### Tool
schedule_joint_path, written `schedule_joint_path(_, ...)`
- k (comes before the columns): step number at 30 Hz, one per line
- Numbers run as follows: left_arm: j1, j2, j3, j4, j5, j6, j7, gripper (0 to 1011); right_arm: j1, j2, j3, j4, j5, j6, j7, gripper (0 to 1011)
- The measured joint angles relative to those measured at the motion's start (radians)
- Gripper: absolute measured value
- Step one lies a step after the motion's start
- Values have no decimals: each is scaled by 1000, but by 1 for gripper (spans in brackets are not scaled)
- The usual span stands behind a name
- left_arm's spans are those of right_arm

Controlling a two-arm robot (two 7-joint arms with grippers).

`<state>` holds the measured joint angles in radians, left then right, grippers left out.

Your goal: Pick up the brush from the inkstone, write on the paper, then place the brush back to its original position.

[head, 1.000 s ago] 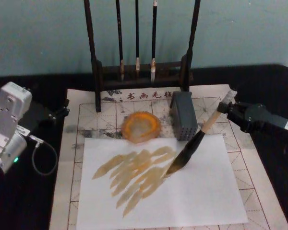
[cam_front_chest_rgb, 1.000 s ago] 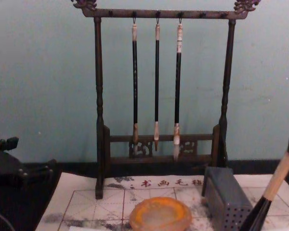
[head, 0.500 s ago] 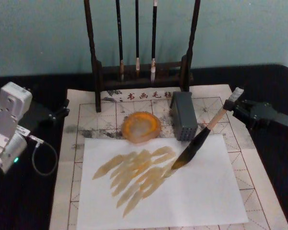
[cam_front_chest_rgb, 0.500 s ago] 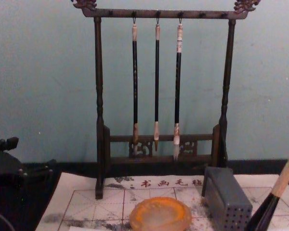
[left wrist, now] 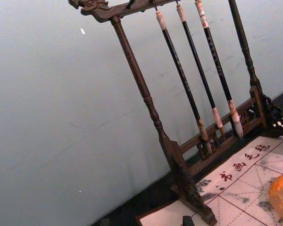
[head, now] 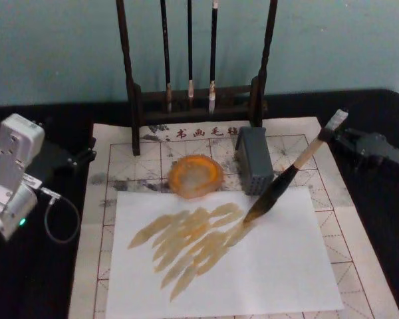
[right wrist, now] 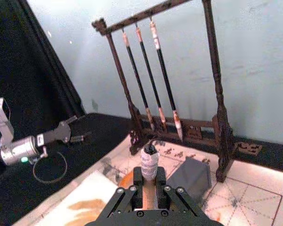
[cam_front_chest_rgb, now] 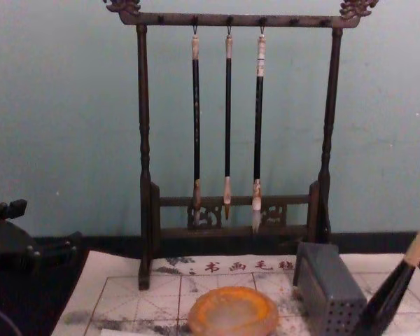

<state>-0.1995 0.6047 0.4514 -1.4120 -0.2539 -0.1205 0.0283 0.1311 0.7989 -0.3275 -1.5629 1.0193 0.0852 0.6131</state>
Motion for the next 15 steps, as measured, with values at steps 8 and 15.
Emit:
schedule_joint_path(8,0,0,0,0,0,0,0,1001,-1,-25,13,2,25,-12,-9,178)
schedule_joint_path(15,0,0,0,0,0,0,0,1001,6,-40,13,10,33,-13,-13,178)
